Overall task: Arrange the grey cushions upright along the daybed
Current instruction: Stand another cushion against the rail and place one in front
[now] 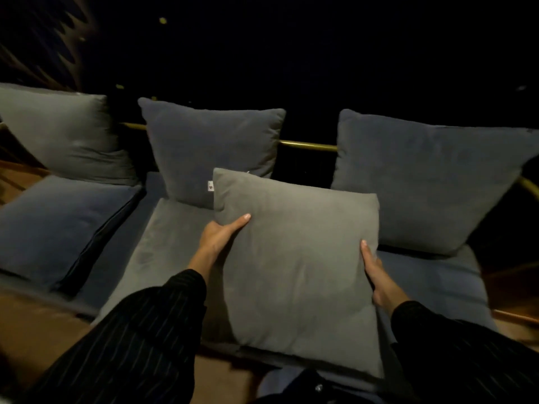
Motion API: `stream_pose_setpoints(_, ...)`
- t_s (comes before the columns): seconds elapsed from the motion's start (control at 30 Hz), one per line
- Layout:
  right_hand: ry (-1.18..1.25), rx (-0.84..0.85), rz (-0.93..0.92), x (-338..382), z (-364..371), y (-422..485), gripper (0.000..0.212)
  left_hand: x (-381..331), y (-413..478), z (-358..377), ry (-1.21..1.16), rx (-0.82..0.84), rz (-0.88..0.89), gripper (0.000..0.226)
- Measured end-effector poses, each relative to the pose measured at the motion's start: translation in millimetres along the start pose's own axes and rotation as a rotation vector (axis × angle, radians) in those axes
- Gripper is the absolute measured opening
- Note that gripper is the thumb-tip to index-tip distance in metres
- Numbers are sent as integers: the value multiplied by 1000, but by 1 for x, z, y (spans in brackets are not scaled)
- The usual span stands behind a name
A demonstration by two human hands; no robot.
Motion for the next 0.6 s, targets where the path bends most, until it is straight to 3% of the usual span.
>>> stream_pose_setpoints(0.13, -31, -159, -19, 12, -91, -14, 77, 32, -18, 89, -14, 132, -73, 113)
stream_pose_setpoints(0.33, -37, -338, 56, 0, -208, -24, 70, 67, -41, 208, 43, 272, -202, 62)
stream_pose_setpoints(0.47, 6, -377, 149, -20, -262, -11, 83, 85, -39, 256, 77, 297, -256, 90)
stream_pose_setpoints(0.6, -15, -353, 158, -29, -291, 9, 77, 111, -3, 286, 193, 193, -300, 122)
Point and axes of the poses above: each hand's wrist, its own y-axis towards the middle knuckle, its own z-axis out of the palm, x = y × z, the point moved 1 cm from there along y, towards the middle knuckle, and after that the axes turned 12 degrees about -z, right-handed, at the moved point
